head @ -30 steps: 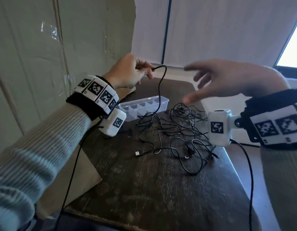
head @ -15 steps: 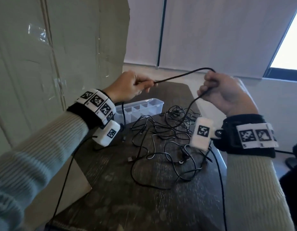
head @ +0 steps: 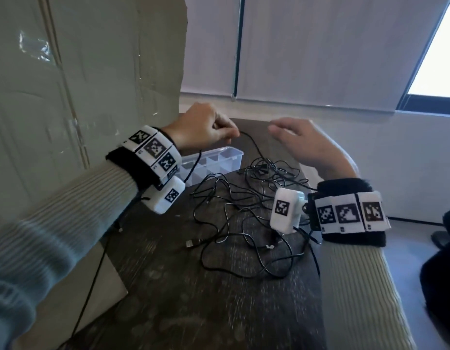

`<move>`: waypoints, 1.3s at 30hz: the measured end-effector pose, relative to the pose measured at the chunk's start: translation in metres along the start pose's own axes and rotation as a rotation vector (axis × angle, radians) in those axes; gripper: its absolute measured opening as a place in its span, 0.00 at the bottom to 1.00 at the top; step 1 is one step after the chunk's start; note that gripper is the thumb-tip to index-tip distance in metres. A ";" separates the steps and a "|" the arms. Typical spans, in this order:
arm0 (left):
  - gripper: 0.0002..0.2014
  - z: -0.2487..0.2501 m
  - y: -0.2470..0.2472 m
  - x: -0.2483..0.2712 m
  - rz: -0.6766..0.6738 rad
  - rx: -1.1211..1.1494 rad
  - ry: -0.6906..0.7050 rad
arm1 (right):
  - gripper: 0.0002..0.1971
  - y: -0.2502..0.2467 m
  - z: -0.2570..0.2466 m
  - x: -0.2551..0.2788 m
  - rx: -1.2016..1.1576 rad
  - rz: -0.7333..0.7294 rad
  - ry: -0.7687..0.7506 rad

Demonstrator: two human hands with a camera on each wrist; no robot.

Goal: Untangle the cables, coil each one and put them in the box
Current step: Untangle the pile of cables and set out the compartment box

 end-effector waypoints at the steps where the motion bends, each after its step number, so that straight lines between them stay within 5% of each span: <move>1: 0.06 0.011 -0.003 -0.002 0.020 0.011 0.036 | 0.18 0.012 -0.008 -0.001 -0.045 -0.050 -0.040; 4: 0.08 0.025 -0.008 -0.008 0.044 0.093 0.067 | 0.17 0.021 -0.014 -0.010 -0.052 -0.018 -0.059; 13: 0.13 0.025 0.009 0.000 -0.003 0.242 0.100 | 0.18 -0.062 0.029 0.003 -0.477 0.589 0.085; 18: 0.10 -0.028 0.029 0.010 -0.088 0.183 -0.050 | 0.19 -0.103 0.062 0.027 -0.586 0.830 0.112; 22: 0.14 -0.066 0.032 0.012 -0.123 0.019 -0.153 | 0.17 -0.116 0.082 0.042 -0.426 0.963 0.185; 27: 0.15 -0.065 0.016 0.010 -0.014 -0.072 -0.123 | 0.14 -0.114 0.074 0.034 0.105 0.720 0.241; 34: 0.12 0.009 -0.002 0.003 0.104 -0.020 0.080 | 0.21 -0.013 -0.024 -0.013 0.132 0.188 -0.270; 39: 0.12 0.015 0.003 0.002 0.089 0.007 0.117 | 0.11 -0.017 -0.029 -0.012 0.132 0.288 -0.271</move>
Point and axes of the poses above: each hand's wrist, its own x-axis away from the middle knuckle, its own y-axis out of the palm, z = x × y, the point moved 10 cm from there along -x, towards the middle knuckle, and after that the axes turned 10 degrees about -y, right-handed, at the moved point
